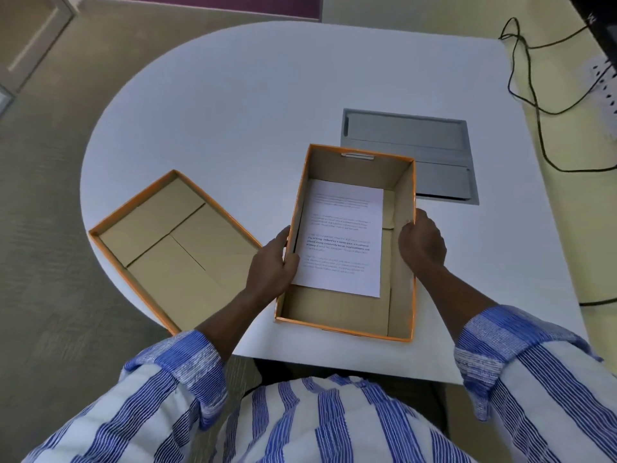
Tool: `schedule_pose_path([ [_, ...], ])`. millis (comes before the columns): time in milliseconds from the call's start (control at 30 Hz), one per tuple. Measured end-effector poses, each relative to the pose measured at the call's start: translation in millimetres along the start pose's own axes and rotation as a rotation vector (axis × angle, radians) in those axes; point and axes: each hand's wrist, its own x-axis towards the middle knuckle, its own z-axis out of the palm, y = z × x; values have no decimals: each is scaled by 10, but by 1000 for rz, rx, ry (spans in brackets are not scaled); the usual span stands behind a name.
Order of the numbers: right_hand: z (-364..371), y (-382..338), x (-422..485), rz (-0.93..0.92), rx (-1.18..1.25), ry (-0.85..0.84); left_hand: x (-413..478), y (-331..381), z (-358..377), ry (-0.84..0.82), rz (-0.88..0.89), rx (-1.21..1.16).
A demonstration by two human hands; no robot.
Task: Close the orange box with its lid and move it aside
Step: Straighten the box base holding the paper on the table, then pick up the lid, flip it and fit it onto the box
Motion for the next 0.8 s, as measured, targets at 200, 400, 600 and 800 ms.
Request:
schedule_pose_path([
  [200,-39,-278,-89,-81,-8,93,16,-102,-53,34,-152,-85],
  [400,136,-1096,-243,-474,61,50,12,-482,-385,224,-297,-71],
  [600,606,-1936,-687,-826,89,-186,-232,-1020,-769,368,-442,-1],
  [800,1156,-2226,-1059,-820,-147,-599,-506,-1438,-1076,500,-662,148],
])
